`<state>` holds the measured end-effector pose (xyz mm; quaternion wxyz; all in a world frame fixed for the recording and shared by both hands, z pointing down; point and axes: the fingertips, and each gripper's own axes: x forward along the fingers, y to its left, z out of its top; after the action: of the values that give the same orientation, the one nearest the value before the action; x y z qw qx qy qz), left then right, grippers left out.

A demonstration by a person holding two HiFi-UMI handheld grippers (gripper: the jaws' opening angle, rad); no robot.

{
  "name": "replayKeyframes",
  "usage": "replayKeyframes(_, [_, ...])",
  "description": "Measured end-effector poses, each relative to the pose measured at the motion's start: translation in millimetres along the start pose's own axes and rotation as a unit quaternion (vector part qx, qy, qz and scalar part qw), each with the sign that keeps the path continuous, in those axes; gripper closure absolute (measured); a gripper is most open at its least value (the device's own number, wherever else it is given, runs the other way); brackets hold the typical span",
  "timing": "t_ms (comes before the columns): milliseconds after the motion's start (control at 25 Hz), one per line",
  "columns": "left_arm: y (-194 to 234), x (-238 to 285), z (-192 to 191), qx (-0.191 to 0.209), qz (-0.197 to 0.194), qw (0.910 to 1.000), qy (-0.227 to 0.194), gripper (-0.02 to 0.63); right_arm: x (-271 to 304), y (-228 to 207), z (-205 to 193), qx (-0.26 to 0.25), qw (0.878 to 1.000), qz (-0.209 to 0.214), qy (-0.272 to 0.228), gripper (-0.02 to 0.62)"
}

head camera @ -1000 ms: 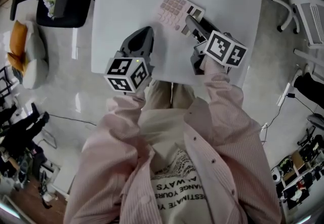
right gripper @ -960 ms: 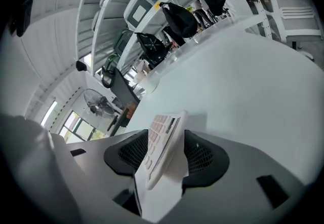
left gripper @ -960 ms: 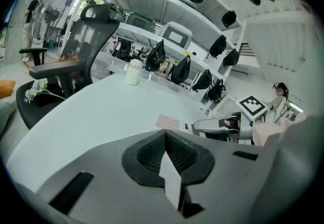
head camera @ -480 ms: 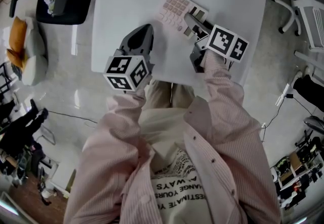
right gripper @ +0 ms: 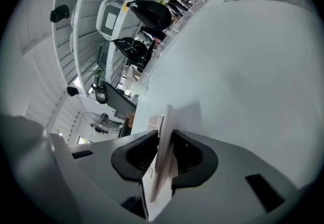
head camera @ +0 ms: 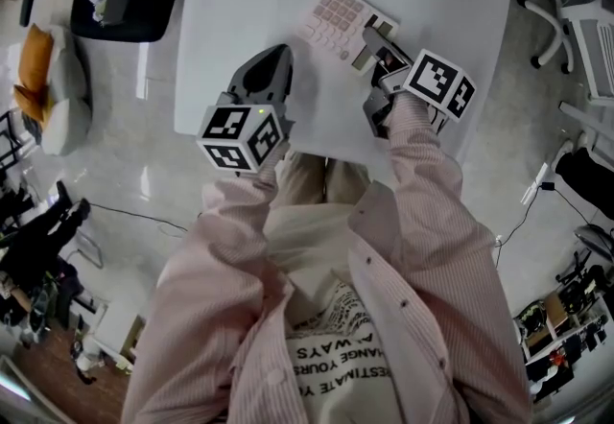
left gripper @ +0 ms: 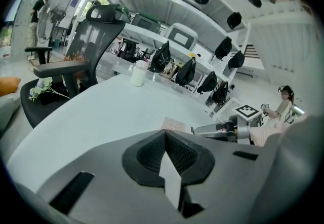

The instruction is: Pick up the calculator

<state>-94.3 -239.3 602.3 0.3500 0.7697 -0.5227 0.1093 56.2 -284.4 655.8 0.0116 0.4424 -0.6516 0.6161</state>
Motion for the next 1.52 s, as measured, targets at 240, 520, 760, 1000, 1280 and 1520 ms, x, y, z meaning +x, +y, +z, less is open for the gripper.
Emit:
replayKeyframes(240, [-2,1,-1,-0.002,0.000,1.0000,-0.001,0.604,-2,-1,1,0.049,0.998,0.018,-0.020,0.518])
replayKeyframes(520, [-5,-3,-4,-0.002,-0.002,1.0000,-0.005,0.604,-7,3,1,0.073,0.996,0.039,-0.038,0.525])
replayKeyframes(760, [-7,-11,2,0.004,-0.006,0.9998,-0.016,0.604,-15,12,0,0.091,0.993,0.057,-0.052,0.525])
replayKeyframes(1000, [-16,-20,16,0.018,-0.016,0.9993,-0.030,0.604,-28,28,0,0.090,0.992,0.072,-0.056,0.525])
replayKeyframes(1280, [-32,-40,33,0.036,-0.032,0.9977,-0.048,0.604,-53,50,0,0.084,0.991,0.088,-0.064,0.525])
replayKeyframes(1520, [-48,-53,49,0.052,-0.046,0.9954,-0.065,0.604,-75,64,5,0.084,0.989,0.099,-0.071,0.525])
